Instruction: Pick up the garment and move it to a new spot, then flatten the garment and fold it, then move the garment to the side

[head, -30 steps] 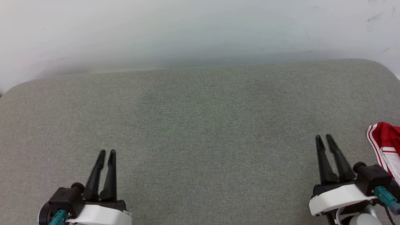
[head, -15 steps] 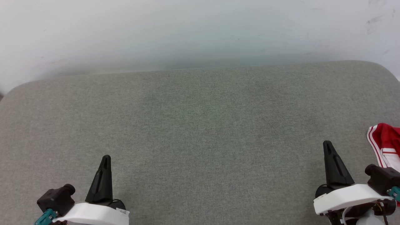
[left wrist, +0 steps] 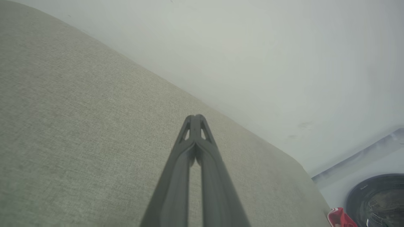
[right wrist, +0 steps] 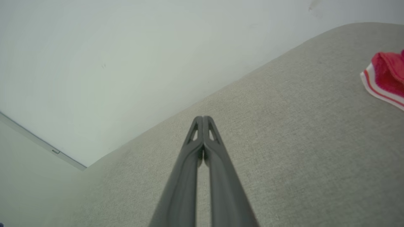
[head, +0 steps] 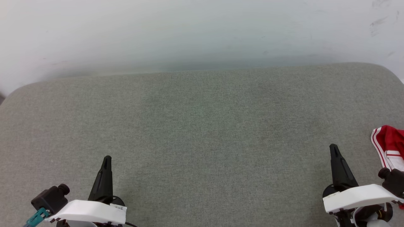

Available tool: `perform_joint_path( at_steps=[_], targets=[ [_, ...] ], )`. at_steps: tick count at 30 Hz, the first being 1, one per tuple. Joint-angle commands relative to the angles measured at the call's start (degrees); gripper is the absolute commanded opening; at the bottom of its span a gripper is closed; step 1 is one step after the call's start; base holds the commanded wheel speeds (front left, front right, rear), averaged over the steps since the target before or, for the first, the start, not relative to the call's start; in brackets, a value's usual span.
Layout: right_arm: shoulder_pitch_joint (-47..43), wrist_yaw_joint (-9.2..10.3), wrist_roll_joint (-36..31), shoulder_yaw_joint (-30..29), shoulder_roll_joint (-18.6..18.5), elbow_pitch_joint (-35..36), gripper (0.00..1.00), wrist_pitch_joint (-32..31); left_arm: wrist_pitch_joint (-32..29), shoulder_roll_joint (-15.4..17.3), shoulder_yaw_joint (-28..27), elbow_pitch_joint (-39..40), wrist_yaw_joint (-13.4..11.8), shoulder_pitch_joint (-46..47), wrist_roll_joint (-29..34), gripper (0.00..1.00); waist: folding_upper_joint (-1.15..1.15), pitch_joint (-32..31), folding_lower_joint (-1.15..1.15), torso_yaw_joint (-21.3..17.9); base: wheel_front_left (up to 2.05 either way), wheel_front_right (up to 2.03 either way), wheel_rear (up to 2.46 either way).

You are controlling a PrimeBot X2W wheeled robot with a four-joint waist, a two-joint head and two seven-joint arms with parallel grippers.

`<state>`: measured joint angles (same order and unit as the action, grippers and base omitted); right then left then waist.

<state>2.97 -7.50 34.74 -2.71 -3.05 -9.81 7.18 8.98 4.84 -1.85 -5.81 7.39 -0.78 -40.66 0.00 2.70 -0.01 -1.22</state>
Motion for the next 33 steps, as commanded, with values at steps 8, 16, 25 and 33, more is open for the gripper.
perform_joint_path(
  at_steps=[8, 16, 25, 33],
  targets=[
    [1.81, 0.0, 8.36, -0.5, -0.31, -0.01, 0.0, -1.73, -1.75, 0.49, -0.25, -0.45, 0.05, 2.09, -7.64, 0.0, 0.0, -0.21, 0.01, 0.11, 0.0, 0.0, 0.0],
    [2.08, 0.0, 14.72, -0.87, -0.33, -0.52, 0.0, -3.19, -3.23, 0.46, -0.47, -1.37, 0.07, 2.73, -13.59, 0.0, 0.0, -0.42, 0.01, 0.21, 0.0, 0.0, 0.0],
    [2.39, 0.0, 21.25, -1.24, -0.34, -1.07, 0.0, -4.77, -4.8, 0.37, -0.75, -2.38, 0.08, 3.35, -19.64, 0.0, 0.0, -0.66, 0.01, 0.32, 0.0, 0.0, 0.0],
    [2.48, 0.0, 26.64, -1.55, -0.34, -1.52, 0.0, -6.02, -6.1, 0.27, -1.02, -3.19, 0.09, 4.0, -24.61, 0.0, 0.0, -0.86, 0.01, 0.42, 0.0, 0.0, 0.0]
  ],
)
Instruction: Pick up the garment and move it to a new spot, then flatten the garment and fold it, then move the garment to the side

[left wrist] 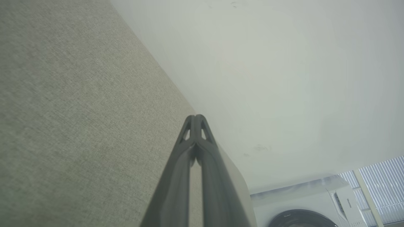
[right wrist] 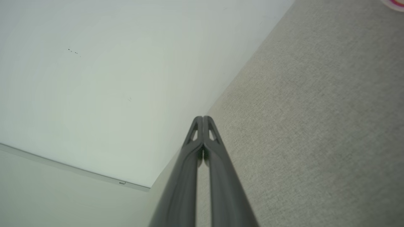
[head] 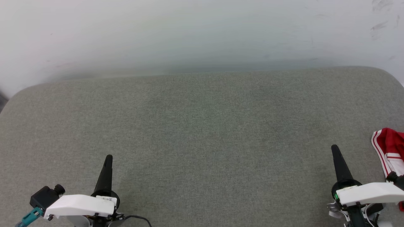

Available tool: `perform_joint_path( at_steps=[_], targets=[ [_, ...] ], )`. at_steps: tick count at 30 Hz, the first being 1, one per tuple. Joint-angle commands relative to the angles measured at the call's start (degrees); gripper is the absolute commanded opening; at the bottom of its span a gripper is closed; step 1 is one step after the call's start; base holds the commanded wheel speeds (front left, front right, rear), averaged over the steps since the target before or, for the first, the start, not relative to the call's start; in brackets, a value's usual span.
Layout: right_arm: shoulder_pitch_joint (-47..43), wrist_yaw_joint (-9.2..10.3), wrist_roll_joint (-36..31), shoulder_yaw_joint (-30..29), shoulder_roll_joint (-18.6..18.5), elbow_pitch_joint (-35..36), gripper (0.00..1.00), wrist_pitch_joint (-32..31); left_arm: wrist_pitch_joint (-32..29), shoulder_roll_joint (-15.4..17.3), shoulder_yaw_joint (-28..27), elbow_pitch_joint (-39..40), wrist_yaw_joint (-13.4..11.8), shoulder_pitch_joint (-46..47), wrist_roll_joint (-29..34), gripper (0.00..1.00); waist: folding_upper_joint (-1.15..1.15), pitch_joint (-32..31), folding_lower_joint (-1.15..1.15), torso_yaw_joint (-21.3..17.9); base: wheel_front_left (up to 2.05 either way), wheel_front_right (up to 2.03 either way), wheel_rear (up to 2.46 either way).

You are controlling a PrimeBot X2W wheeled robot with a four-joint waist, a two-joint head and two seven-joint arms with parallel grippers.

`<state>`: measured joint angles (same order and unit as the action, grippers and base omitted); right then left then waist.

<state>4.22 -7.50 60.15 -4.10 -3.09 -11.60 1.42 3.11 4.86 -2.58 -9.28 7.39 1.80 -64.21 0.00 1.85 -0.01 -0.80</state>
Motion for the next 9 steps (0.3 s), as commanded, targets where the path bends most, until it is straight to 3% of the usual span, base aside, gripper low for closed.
perform_joint_path(
  at_steps=[1, 9],
  targets=[
    [1.27, 0.0, 1.86, -0.18, -0.29, 0.21, 0.0, -0.41, -0.39, 0.23, -0.33, 0.18, 0.09, 1.5, -1.63, 0.0, 0.0, -0.04, 0.01, 0.02, 0.0, 0.0, 0.0],
    [1.39, 0.01, 6.82, -0.49, -0.27, -0.21, 0.0, -1.56, -1.63, 0.1, -0.61, -0.62, 0.1, 1.94, -6.16, 0.0, 0.0, -0.25, 0.01, 0.12, 0.0, 0.0, 0.0]
  ],
)
